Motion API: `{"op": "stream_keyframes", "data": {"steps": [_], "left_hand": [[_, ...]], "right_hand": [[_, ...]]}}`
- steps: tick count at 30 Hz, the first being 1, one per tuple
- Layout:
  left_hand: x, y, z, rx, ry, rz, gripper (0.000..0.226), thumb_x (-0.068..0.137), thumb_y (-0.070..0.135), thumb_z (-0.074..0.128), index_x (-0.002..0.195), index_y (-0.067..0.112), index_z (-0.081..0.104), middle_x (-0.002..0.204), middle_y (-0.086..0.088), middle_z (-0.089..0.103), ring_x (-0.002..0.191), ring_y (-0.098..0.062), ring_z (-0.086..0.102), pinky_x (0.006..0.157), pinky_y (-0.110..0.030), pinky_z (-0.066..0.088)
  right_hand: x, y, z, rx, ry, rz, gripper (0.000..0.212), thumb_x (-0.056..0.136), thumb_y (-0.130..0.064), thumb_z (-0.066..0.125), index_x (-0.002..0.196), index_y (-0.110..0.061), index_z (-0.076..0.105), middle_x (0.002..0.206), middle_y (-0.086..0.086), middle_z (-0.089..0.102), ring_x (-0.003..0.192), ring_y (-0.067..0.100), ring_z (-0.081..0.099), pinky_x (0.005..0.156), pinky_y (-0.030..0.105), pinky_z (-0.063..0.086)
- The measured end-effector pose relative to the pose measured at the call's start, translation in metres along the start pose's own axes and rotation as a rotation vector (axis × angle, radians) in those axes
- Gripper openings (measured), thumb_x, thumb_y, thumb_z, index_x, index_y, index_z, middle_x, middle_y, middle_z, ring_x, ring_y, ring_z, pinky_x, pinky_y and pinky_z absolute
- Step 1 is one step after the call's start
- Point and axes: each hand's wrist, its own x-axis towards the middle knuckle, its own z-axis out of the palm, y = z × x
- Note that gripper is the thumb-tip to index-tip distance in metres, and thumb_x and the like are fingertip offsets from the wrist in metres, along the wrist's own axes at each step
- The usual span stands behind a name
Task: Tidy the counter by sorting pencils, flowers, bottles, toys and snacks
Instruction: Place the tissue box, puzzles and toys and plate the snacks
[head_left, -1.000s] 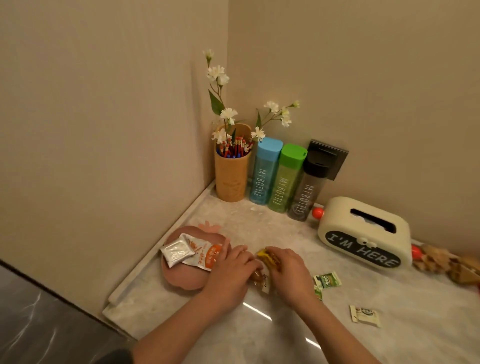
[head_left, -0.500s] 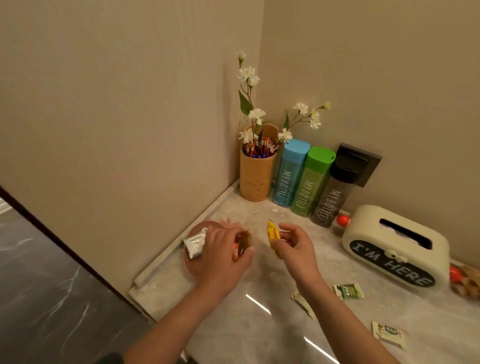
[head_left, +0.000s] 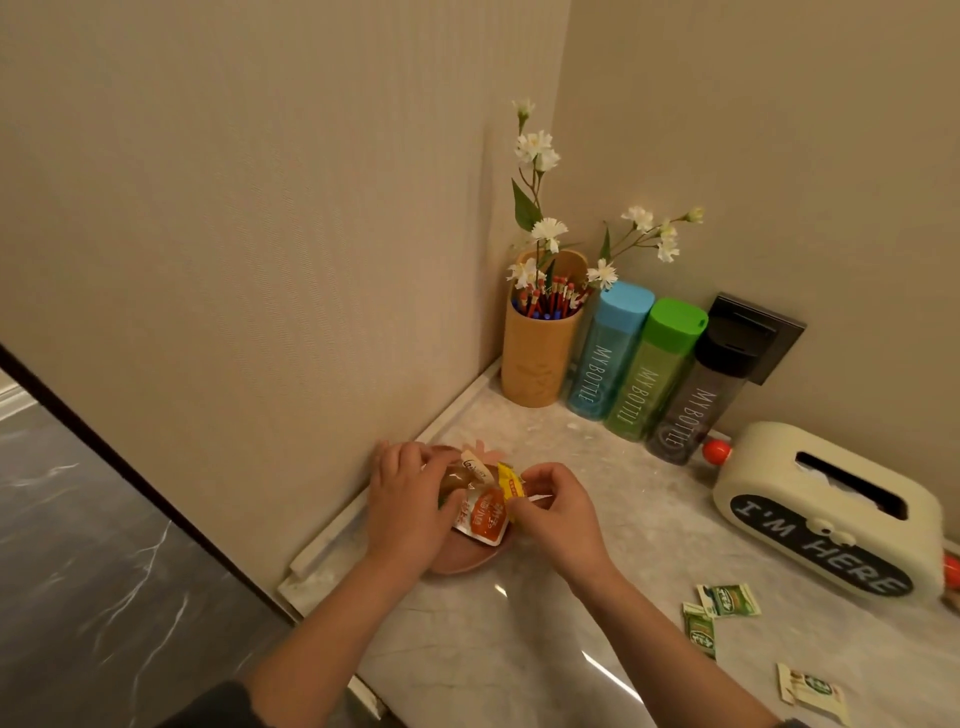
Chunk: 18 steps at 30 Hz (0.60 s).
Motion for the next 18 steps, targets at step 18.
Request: {"op": "stream_keyframes", "data": {"steps": [18], "left_hand": [[-0.002, 0.017, 0.005, -0.295, 0.066, 0.063, 0.031, 0.086, 0.027, 0.057, 0.117, 0.03, 0.058, 0.116, 0.008, 0.055, 0.114, -0.017, 0.046, 0.105, -0.044, 0.035]], "right_hand": [[0.016, 0.013, 0.007, -0.5, -0.007, -0.32, 0.017, 0.087, -0.029, 0.064, 0.1, -0.033, 0.073, 0.091, -0.01, 0.061, 0.093, 0.009, 0.051, 0.08, 0.024, 0.043]]}}
